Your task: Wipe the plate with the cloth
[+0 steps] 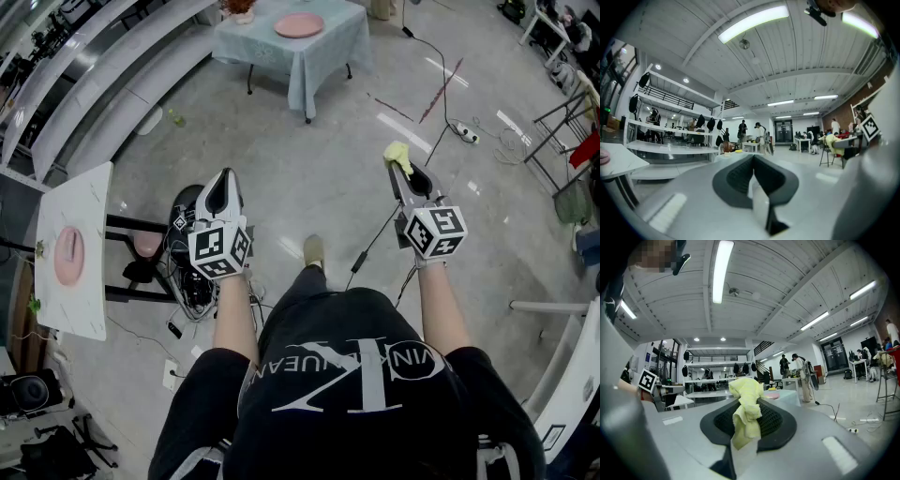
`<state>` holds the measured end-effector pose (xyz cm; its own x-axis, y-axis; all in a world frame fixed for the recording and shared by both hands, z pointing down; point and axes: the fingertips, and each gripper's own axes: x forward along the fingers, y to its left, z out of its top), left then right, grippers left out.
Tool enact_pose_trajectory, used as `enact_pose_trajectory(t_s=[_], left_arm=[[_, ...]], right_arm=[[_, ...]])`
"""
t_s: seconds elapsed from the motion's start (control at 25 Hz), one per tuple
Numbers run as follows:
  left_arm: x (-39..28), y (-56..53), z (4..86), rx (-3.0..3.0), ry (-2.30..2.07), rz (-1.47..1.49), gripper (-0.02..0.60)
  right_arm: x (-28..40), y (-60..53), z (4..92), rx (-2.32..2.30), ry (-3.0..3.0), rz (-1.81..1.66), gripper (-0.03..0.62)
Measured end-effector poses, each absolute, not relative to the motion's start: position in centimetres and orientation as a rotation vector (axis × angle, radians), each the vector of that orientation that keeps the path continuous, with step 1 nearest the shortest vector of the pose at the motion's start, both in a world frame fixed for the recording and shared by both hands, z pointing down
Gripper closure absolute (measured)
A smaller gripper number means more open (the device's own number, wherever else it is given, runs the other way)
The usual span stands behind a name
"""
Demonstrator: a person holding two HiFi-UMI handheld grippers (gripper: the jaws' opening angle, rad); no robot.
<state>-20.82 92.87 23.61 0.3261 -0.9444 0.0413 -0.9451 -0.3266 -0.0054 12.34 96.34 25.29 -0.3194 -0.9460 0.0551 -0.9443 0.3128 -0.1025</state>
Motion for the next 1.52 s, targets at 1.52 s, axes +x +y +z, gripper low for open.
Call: enact_pose_trajectory(t_s=[1.52], left_arm=[[-21.0,61.7,26.6,2.522,-1.671,0.135,0.581]], right_arm=[[10.8,67.3,29.9,-1.869,2.515,-0.372,0.507]])
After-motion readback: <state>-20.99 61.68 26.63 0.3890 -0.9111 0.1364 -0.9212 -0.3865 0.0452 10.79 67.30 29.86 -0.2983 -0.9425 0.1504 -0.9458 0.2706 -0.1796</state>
